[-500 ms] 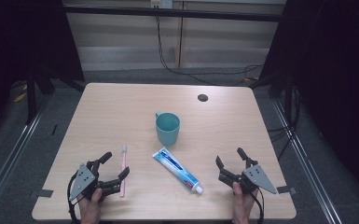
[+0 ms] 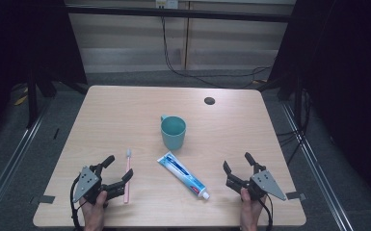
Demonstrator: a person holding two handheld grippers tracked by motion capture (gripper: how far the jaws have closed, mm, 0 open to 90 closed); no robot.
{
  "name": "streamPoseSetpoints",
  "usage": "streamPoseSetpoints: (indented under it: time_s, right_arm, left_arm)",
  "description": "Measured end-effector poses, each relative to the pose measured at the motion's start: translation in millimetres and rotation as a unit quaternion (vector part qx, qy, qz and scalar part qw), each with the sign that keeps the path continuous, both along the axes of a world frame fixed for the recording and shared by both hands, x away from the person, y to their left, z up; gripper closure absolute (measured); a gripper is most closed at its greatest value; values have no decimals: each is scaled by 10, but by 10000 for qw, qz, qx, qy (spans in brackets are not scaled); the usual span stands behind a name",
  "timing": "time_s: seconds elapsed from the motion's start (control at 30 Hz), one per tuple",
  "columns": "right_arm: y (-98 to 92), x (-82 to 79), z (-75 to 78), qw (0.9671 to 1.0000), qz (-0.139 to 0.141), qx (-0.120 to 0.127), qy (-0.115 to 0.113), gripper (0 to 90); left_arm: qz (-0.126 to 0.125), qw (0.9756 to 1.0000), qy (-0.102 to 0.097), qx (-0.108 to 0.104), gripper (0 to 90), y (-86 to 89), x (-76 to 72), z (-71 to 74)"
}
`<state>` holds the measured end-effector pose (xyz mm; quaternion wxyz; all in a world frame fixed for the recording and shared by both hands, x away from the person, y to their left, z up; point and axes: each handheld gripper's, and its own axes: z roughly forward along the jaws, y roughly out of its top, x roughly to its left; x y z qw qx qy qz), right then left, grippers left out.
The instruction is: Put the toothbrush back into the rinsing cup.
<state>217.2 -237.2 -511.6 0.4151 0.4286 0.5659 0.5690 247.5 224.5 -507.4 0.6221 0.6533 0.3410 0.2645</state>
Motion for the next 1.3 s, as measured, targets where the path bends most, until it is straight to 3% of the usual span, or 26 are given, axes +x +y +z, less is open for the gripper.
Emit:
streamPoseSetpoints:
  time_s: [0.2, 0.27, 0.33, 0.5, 0.67, 0.93, 1.0, 1.07, 1.2, 1.3]
  right_arm:
    - [2, -1, 0, 10000, -24, 4, 0, 151]
    - [3, -1, 0, 10000, -39, 3, 2, 151]
    - [4, -2, 0, 10000, -60, -1, 0, 151]
    - [4, -2, 0, 10000, -63, -1, 0, 151]
    - [9, -2, 2, 9999, -136, -13, 25, 151]
    - [17, 5, 4, 9998, -171, -22, 56, 152]
    - [17, 5, 4, 9998, -169, -17, 61, 151]
    - [17, 5, 4, 9998, -175, -14, 63, 152]
    - [22, 8, 6, 9998, -197, -28, 86, 153]
    - [22, 9, 6, 9998, -199, -27, 88, 153]
  left_arm:
    - [70, 9998, 194, 71, 172, 12, 26, 20]
    - [20, 9997, 226, -21, 161, 38, 36, 37]
    - [106, 9996, 269, -41, 162, 80, 52, 77]
    - [43, 9992, 390, -12, 162, 102, 51, 166]
    - [27, 9975, 704, 43, 165, 115, 88, 230]
    - [-141, 9909, 1282, 384, 231, 50, 175, 298]
    - [-256, 9879, 1496, 309, 236, 48, 220, 343]
    - [-271, 9878, 1511, 278, 259, 26, 244, 392]
    - [-308, 9839, 1634, 650, 260, -19, 307, 492]
    - [-338, 9812, 1734, 781, 264, -15, 346, 539]
